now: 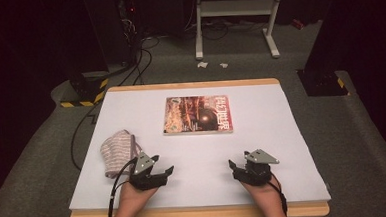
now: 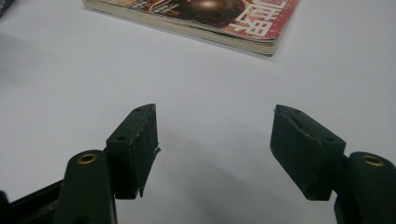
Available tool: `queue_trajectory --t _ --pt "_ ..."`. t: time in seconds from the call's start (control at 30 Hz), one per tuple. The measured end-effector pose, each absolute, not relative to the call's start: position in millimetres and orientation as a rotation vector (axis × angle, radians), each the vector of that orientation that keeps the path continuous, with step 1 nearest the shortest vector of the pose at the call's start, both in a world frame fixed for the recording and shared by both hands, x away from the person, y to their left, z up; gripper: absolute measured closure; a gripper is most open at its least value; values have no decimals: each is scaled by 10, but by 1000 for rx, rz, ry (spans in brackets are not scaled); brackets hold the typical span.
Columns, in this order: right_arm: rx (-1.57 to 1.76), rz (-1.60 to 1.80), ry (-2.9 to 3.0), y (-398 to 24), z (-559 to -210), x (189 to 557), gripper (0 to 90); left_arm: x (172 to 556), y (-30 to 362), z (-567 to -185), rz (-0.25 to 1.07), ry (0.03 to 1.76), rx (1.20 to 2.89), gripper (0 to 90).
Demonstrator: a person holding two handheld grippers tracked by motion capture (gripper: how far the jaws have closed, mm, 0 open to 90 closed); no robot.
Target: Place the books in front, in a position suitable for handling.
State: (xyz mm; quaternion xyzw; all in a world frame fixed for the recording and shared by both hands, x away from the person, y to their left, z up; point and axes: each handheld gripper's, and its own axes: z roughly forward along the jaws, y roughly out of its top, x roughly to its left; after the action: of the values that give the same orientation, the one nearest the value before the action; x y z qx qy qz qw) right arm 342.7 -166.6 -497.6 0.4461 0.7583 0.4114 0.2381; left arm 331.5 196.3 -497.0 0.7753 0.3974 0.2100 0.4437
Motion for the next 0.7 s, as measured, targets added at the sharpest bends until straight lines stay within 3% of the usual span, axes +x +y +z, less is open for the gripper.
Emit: queue_trajectory --t 0.7 --pt "1224 1135 2069 -1705 -4960 3414 326 3315 1924 -4944 515 984 1950 290"
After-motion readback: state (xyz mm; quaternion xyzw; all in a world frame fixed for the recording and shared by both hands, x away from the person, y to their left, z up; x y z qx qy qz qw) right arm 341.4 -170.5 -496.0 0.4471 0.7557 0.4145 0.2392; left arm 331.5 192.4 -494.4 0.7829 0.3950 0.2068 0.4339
